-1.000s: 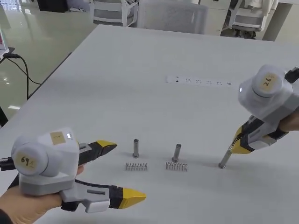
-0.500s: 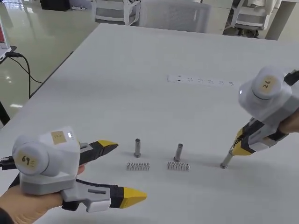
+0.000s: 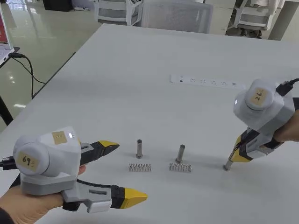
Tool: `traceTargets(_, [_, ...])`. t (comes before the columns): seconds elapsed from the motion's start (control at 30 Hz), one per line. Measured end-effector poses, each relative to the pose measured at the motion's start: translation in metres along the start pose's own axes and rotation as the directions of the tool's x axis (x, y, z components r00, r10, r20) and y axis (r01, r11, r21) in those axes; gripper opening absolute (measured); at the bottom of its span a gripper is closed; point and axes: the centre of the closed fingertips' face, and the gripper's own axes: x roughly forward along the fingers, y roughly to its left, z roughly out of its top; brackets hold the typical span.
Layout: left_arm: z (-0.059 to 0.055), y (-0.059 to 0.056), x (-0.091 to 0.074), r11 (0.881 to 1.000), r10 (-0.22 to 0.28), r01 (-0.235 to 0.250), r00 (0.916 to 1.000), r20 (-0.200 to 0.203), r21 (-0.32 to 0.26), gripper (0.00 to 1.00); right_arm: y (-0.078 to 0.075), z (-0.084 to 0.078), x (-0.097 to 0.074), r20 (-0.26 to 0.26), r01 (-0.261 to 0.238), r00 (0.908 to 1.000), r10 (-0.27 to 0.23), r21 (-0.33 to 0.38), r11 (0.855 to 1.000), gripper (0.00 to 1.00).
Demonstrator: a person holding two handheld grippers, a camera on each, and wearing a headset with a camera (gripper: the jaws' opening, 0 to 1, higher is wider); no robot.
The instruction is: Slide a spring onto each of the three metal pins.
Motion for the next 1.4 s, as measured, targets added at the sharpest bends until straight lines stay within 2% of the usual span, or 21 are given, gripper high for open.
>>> traceTargets(0.73, [0.001,0.002,0.000,1.000,0.006,-0.006,1.0000,-0.003,0.001,0.79,-0.006,-0.008,0.024,-0.010,-0.005,0.9999,0.005,0.035,0.999,0.13])
traceTargets(1.4, [0.001,0.001,0.001,1.000,0.006,-0.006,1.0000,-0.003,0.001,0.79,-0.009,-0.009,0.030,-0.012,-0.001,0.9999,0.001,0.044,0.999,0.14])
